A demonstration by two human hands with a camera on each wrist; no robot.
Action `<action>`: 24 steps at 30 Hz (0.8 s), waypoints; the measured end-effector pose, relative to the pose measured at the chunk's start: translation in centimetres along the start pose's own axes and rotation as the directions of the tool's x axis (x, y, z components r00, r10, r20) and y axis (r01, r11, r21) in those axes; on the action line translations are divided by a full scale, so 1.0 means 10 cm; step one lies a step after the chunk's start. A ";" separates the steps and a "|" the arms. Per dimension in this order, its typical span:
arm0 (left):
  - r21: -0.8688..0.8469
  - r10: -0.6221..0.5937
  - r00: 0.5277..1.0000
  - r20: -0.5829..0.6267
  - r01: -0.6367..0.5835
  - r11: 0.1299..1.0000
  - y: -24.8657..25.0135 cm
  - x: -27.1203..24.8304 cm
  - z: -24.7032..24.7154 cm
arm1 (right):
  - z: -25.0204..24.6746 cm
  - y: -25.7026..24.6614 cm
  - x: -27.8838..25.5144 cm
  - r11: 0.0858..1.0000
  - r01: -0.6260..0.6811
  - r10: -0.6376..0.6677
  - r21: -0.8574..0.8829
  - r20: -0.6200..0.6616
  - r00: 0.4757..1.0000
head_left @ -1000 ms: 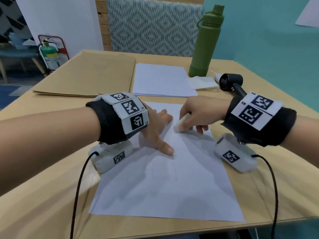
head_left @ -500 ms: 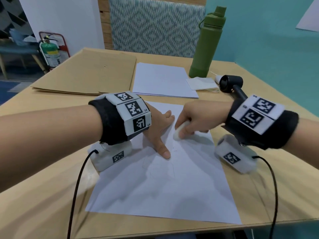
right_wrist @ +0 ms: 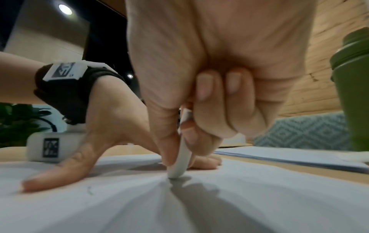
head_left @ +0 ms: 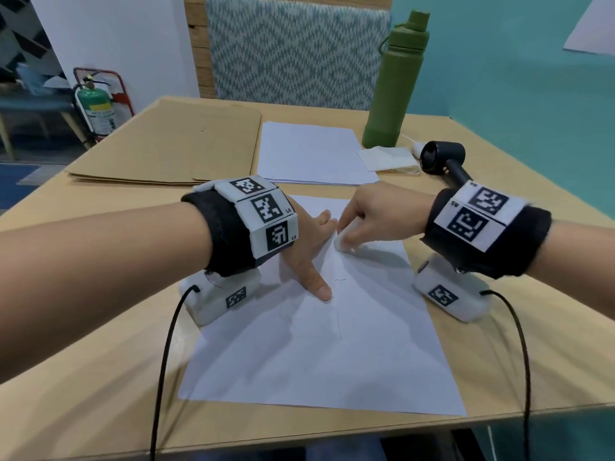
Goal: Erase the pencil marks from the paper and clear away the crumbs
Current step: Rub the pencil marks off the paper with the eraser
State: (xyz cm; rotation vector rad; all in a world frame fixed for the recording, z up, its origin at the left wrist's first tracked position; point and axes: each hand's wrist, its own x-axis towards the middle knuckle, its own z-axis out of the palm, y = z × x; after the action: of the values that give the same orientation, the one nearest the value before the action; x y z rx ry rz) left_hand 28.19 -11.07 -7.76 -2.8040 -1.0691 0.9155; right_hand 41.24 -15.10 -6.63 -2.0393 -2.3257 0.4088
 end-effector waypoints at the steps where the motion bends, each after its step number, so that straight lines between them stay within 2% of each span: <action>1: 0.004 0.003 1.000 -0.002 -0.003 1.000 0.00 0.00 0.00 | 0.01 -0.02 -0.03 1.000 0.028 -0.028 0.007 0.008 1.000; 4: 0.017 0.004 1.000 0.006 -0.004 1.000 0.00 0.02 0.02 | 0.05 -0.11 -0.22 0.993 0.115 -0.118 0.029 0.187 0.975; 6: 0.017 -0.002 1.000 0.012 0.002 1.000 0.00 0.03 0.02 | 0.02 -0.11 -0.25 0.994 0.098 -0.107 0.050 0.245 0.964; 11: 0.023 -0.005 1.000 0.002 0.005 1.000 0.00 0.02 0.01 | -0.03 0.05 0.00 1.000 -0.007 0.007 0.011 0.034 0.999; 13: 0.033 -0.010 1.000 0.008 0.009 0.999 0.00 0.02 0.01 | 0.00 0.04 -0.04 0.999 0.033 -0.033 -0.005 0.040 0.999; 16: 0.034 -0.013 1.000 0.024 0.012 0.999 0.00 0.04 0.01 | -0.01 -0.02 -0.23 0.994 0.110 -0.111 0.019 0.258 0.960; 18: 0.040 -0.011 1.000 0.026 0.010 0.999 0.00 0.06 0.02 | -0.05 -0.04 -0.26 0.996 0.077 -0.091 0.051 0.380 0.921; 20: 0.041 -0.007 1.000 0.018 0.006 0.999 0.00 0.07 0.01 | -0.08 -0.01 -0.16 0.999 0.027 -0.040 0.043 0.329 0.943; 22: 0.038 -0.009 1.000 0.010 0.008 0.999 0.00 0.05 0.01 | -0.09 0.02 0.00 1.000 0.011 -0.010 -0.006 0.197 0.980; 24: 0.032 -0.011 1.000 0.011 0.011 0.999 0.00 0.03 0.01 | -0.07 0.02 0.06 0.998 0.016 -0.011 -0.054 0.105 0.994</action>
State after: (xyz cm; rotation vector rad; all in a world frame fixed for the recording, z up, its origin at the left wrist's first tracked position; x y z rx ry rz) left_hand 28.35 -10.90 -8.01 -2.7683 -1.0606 0.9393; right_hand 41.50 -14.33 -6.15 -2.0734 -2.4349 0.4680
